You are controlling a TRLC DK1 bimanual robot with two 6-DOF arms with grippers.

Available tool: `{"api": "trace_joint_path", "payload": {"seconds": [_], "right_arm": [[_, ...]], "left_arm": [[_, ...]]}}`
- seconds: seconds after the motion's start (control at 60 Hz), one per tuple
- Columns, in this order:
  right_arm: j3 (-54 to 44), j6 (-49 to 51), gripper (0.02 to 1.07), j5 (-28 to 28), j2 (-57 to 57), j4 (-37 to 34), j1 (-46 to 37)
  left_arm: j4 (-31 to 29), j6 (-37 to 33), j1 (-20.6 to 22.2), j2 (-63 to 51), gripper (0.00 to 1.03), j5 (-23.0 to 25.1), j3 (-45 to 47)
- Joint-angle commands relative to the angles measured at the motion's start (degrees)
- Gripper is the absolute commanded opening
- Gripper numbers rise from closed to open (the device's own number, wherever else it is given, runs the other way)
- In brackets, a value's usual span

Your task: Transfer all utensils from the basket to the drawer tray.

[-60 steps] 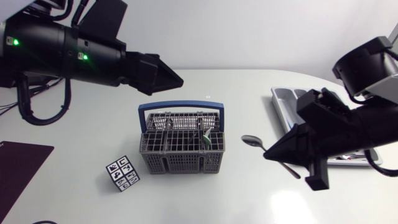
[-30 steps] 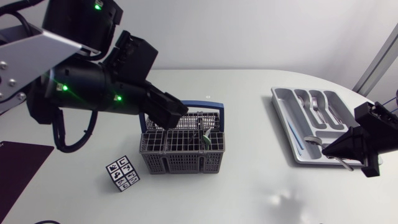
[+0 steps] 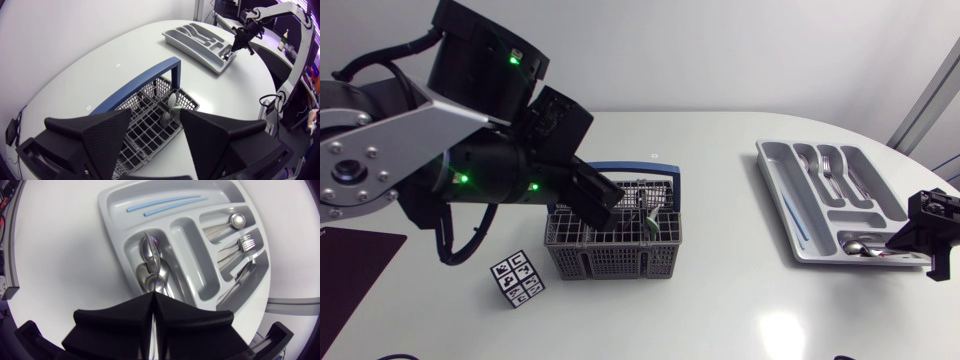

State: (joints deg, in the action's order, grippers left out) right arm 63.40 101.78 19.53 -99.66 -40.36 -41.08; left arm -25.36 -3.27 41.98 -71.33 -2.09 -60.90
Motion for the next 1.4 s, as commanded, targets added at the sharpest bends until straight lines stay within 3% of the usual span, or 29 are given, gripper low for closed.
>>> {"api": "trace_joint_path", "payload": {"seconds": [0.0,0.1,0.2,0.3,0.5,0.6,0.767,0.917,1.383], "right_arm": [[1.4,3.5,0.08,-0.6,-2.4,1.7,-0.5],[0.9,4.0,0.10,-1.5,-3.1,3.3,0.0],[-1.6,4.0,0.29,-2.0,-2.7,7.9,0.7],[-3.8,3.6,0.32,-2.4,-2.2,12.6,0.9],[-5.1,2.9,0.54,-0.8,0.3,12.9,0.7],[-5.1,-3.2,0.73,1.5,3.1,12.7,1.4],[-7.3,-11.1,0.87,4.0,9.0,10.7,3.6],[-10.4,-16.3,0.91,6.5,16.3,7.2,7.0],[-23.4,-28.7,0.93,6.6,37.3,5.4,21.2]], "left_arm": [[0.8,-1.3,0.5,-0.8,0.69,-0.8,1.9],[1.2,-1.4,1.3,-0.8,0.69,-1.7,2.4],[1.5,-1.4,1.7,-1.2,0.69,-2.0,2.8],[1.5,-1.5,2.0,-1.4,0.69,-2.4,3.1],[2.3,-2.3,3.6,-2.4,0.68,-4.8,4.5],[3.1,-2.5,5.0,-3.6,0.68,-5.8,4.6],[4.2,-3.4,7.1,-6.7,0.67,-9.3,4.5],[5.1,-3.9,8.3,-10.2,0.63,-12.9,3.2],[7.1,-4.4,10.4,-16.0,0.55,-19.9,1.4]]}}
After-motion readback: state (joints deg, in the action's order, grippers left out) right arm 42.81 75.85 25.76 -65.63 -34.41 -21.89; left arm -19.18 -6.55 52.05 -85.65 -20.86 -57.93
